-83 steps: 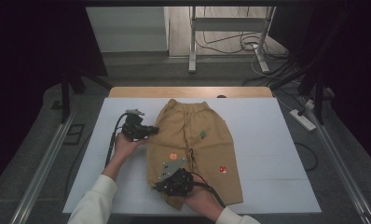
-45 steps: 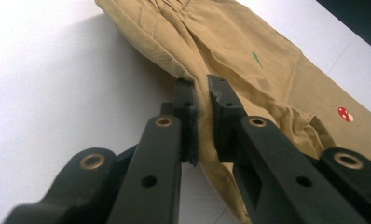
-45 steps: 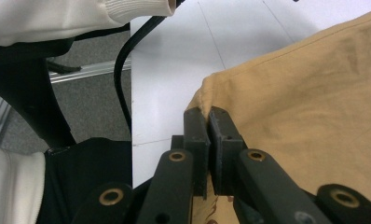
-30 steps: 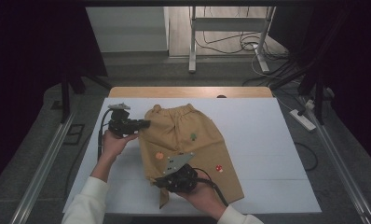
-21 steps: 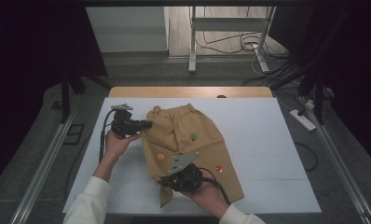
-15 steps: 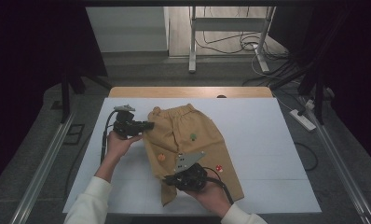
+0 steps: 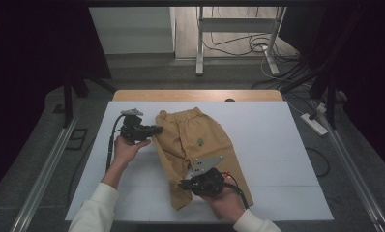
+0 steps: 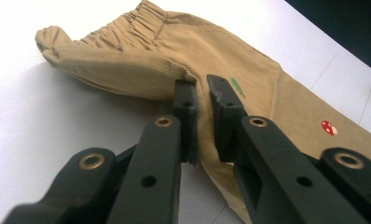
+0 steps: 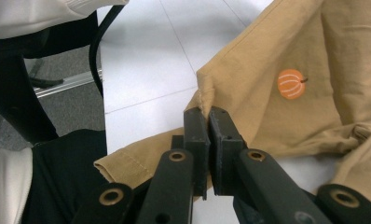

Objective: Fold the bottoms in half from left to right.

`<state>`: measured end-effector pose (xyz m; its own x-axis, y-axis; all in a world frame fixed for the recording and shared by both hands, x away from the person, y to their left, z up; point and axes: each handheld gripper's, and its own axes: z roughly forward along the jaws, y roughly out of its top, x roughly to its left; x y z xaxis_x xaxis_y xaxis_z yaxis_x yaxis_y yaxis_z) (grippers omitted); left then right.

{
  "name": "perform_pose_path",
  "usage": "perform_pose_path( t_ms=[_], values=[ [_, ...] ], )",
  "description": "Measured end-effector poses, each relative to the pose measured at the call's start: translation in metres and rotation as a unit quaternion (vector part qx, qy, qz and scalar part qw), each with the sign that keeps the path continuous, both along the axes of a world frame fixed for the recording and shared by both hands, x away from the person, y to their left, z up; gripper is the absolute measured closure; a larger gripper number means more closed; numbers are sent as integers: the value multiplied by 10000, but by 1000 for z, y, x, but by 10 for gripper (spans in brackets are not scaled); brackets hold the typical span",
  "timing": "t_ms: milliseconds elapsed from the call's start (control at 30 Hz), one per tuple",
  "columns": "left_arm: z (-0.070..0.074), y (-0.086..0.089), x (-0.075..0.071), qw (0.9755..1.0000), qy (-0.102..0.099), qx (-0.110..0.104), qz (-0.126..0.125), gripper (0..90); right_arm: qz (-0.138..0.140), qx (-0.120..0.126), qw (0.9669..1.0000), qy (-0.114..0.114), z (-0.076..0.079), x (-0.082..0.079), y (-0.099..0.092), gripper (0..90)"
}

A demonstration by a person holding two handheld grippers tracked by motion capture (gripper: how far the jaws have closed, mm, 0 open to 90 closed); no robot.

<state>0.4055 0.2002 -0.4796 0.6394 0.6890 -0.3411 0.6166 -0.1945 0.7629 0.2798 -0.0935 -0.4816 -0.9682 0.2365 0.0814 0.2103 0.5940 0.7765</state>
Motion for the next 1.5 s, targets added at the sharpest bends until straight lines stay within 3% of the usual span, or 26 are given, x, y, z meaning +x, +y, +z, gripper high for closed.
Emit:
perform_pose_path(
  t_ms=[900, 1500],
  values=[
    [2, -22, 2, 9998, -90, -17, -191, 816, -356, 8, 9994, 45, -2, 3, -35, 864],
    [4, -46, 6, 9990, -122, -11, -419, 814, -655, 57, 9978, 9, 2, 2, -67, 864]
  ],
)
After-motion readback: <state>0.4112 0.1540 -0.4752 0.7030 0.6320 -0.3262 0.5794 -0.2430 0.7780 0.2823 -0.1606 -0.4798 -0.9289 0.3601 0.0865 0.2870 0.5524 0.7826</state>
